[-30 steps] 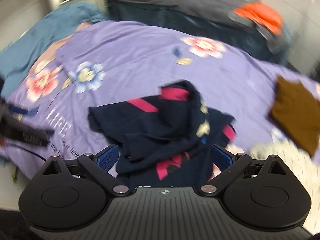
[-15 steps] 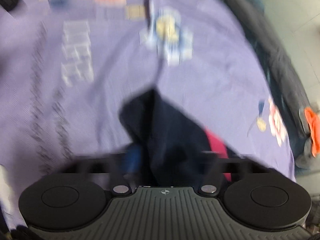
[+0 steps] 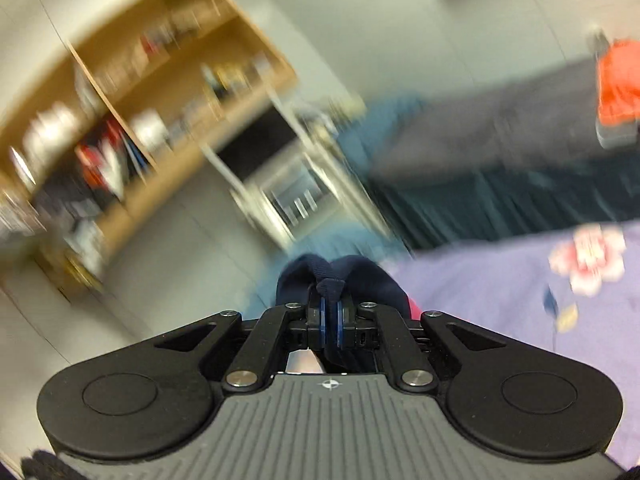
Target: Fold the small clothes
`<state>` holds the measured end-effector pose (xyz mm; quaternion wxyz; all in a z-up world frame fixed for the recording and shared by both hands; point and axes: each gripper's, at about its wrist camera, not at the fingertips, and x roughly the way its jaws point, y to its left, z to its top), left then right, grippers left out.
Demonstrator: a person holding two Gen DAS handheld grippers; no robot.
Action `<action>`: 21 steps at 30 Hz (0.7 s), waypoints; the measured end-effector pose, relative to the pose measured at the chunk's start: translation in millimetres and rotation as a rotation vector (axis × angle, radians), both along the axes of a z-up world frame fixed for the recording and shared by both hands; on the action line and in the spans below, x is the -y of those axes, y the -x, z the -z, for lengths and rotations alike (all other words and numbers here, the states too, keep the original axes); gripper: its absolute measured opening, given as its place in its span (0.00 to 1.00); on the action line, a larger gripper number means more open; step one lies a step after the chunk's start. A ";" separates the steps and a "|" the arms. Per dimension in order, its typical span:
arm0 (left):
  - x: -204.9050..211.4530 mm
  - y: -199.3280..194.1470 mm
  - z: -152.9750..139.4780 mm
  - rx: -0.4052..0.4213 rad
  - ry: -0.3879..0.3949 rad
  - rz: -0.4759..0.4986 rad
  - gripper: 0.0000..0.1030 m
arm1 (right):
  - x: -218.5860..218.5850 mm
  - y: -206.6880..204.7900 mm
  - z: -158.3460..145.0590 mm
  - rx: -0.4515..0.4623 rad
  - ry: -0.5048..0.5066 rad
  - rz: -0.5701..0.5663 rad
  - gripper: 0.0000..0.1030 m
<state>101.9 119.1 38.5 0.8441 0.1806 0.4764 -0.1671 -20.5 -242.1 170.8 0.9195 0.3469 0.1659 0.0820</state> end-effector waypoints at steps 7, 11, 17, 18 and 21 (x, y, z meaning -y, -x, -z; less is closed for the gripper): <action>22.2 0.1 -13.0 0.022 0.045 0.024 1.00 | 53.7 58.1 -6.5 0.050 -0.108 0.137 0.07; 24.4 2.6 -0.9 -0.009 0.010 0.053 1.00 | 55.1 60.9 26.8 -0.151 -0.053 0.211 0.07; 46.8 5.7 24.3 -0.046 -0.050 0.136 1.00 | 47.5 49.9 136.2 -0.547 -0.026 0.327 0.15; 51.5 6.4 28.1 -0.045 -0.059 0.156 1.00 | 43.5 48.7 152.0 -0.588 -0.016 0.332 0.18; 63.7 10.7 37.7 -0.029 -0.080 0.239 1.00 | 29.2 59.5 184.4 -0.682 -0.055 0.391 0.32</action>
